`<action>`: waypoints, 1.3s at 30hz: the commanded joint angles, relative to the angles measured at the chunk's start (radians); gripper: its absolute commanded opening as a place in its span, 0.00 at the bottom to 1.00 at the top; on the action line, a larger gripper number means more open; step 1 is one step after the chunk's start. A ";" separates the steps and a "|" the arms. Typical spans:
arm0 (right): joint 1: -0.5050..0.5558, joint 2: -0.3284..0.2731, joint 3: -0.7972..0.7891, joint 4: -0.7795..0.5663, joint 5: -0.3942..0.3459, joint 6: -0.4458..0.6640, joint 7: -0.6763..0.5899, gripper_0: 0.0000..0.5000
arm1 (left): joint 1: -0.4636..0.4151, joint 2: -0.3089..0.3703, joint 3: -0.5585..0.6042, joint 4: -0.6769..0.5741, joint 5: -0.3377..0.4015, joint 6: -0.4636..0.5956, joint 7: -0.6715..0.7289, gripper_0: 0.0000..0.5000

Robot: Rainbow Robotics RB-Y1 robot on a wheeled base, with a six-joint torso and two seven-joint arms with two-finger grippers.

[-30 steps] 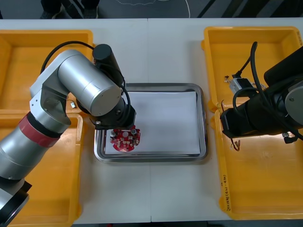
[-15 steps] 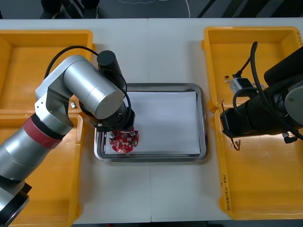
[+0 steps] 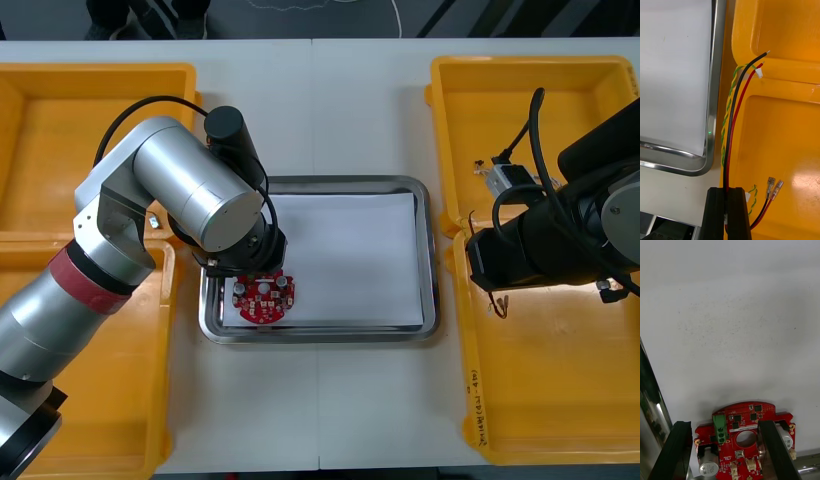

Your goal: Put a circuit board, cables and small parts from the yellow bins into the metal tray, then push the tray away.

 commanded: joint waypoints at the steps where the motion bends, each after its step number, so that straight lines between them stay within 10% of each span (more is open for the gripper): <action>1: -0.027 -0.023 0.012 -0.011 0.006 0.004 -0.003 0.00 | -0.024 -0.020 0.025 -0.051 -0.009 0.009 -0.060 1.00; 22: -0.027 -0.021 0.012 -0.011 -0.003 0.004 0.017 0.00 | -0.022 0.103 0.389 -0.317 0.106 0.211 -0.067 1.00; 39: -0.029 -0.023 0.012 -0.011 -0.029 0.004 0.033 0.00 | -0.022 0.252 0.634 -0.189 0.158 0.211 -0.208 1.00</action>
